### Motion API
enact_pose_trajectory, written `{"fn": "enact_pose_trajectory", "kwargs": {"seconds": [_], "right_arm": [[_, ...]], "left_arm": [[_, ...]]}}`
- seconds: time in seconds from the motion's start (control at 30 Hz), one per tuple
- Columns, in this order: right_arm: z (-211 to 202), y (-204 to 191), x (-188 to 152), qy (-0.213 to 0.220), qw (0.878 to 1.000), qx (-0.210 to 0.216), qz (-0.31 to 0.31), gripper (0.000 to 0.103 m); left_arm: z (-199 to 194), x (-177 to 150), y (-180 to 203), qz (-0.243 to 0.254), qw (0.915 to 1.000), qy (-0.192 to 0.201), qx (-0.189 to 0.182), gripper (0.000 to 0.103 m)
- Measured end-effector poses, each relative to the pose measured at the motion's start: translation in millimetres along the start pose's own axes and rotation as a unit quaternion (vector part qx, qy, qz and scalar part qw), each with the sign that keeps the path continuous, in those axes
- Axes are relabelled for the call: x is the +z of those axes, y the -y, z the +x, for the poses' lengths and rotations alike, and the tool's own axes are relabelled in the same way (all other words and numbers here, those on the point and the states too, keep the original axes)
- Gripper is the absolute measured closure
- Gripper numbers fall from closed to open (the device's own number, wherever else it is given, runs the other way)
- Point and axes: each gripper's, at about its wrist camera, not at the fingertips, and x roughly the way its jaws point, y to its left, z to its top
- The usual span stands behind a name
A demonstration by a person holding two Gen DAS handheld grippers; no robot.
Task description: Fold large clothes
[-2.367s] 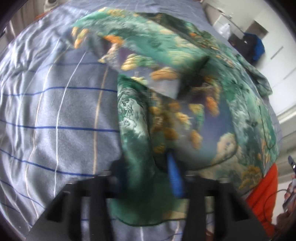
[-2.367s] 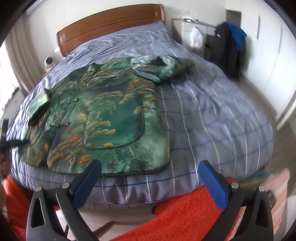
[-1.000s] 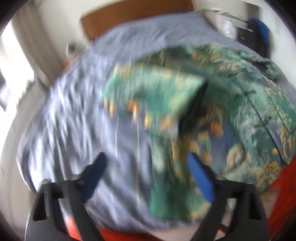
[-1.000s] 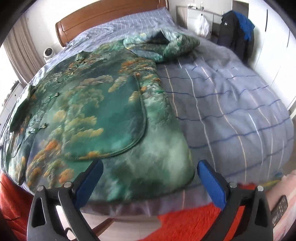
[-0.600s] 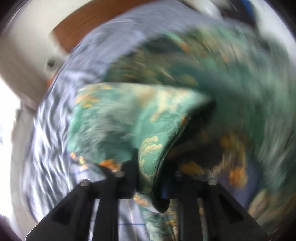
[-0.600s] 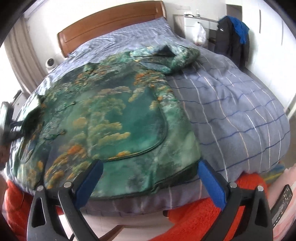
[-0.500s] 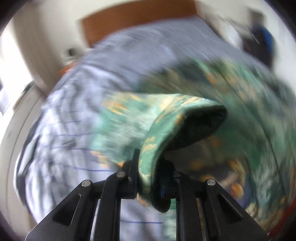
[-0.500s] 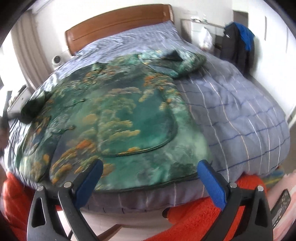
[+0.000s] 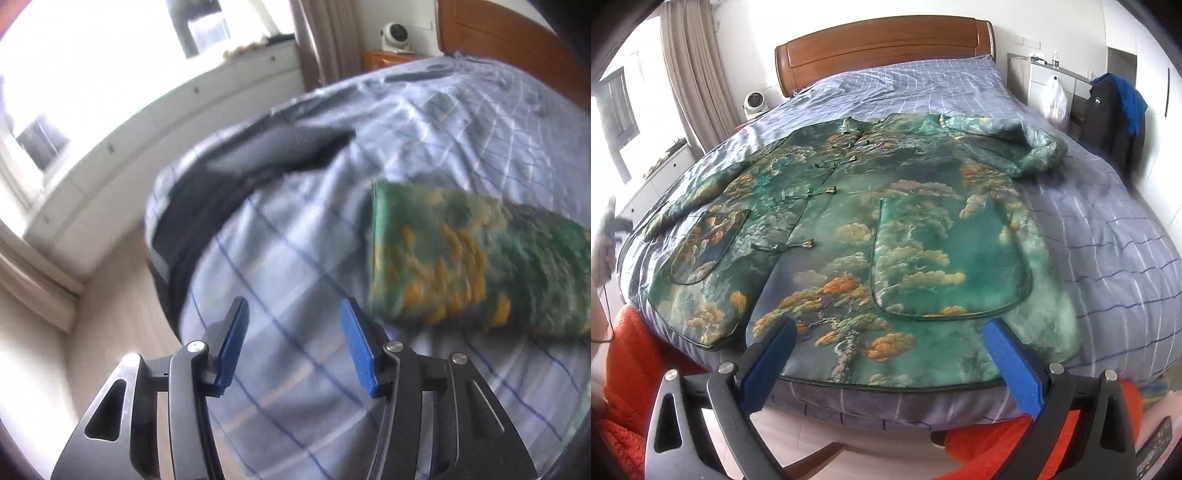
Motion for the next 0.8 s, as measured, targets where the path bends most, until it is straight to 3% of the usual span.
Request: {"fn": "enact_pose_trajectory", "kwargs": {"seconds": [0.1,0.17,0.3,0.4,0.47,0.53,0.57,0.6,0.63,0.67,0.7,0.73,0.77,0.8], "right_arm": [[-8,21,23,0.009,0.999,-0.025,-0.021,0.002],[-5,41,57,0.016,0.997,-0.061,-0.051,0.002],[47,63,134,0.010,0.972,-0.154,-0.176,0.002],[122,66,179,-0.021,0.936,-0.217,-0.275,0.002],[179,71,198,-0.058,0.900,-0.272,-0.335,0.002],[230,74,207,-0.081,0.855,-0.324,-0.397,0.004],[250,76,209,-0.085,0.832,-0.348,-0.423,0.008],[263,80,212,-0.085,0.820,-0.364,-0.434,0.021],[272,85,216,-0.086,0.817,-0.375,-0.430,0.032],[272,95,226,-0.086,0.835,-0.373,-0.396,0.061],[266,108,236,-0.081,0.863,-0.362,-0.342,0.074],[246,130,249,-0.059,0.904,-0.343,-0.247,0.074],[224,152,256,-0.035,0.929,-0.329,-0.165,0.074],[204,170,256,-0.016,0.943,-0.315,-0.103,0.073]], "left_arm": [[-29,-28,13,0.007,0.9987,0.001,-0.050,0.037],[-45,-42,29,0.025,0.9960,0.014,-0.084,0.030],[-87,-69,63,0.052,0.9870,0.036,-0.148,0.025],[-115,-90,85,0.078,0.9810,0.040,-0.173,0.024],[-135,-106,94,0.098,0.9783,0.042,-0.178,0.023],[-144,-122,101,0.116,0.9766,0.043,-0.176,0.020],[-145,-133,104,0.128,0.9758,0.043,-0.172,0.019],[-145,-143,108,0.143,0.9752,0.041,-0.165,0.019],[-144,-151,112,0.155,0.9749,0.038,-0.155,0.019],[-143,-161,116,0.169,0.9741,0.035,-0.146,0.019],[-143,-166,117,0.174,0.9734,0.035,-0.145,0.019],[-145,-171,119,0.180,0.9723,0.035,-0.145,0.019],[-146,-173,121,0.185,0.9710,0.037,-0.146,0.019],[-148,-175,124,0.190,0.9698,0.040,-0.147,0.019]]}}
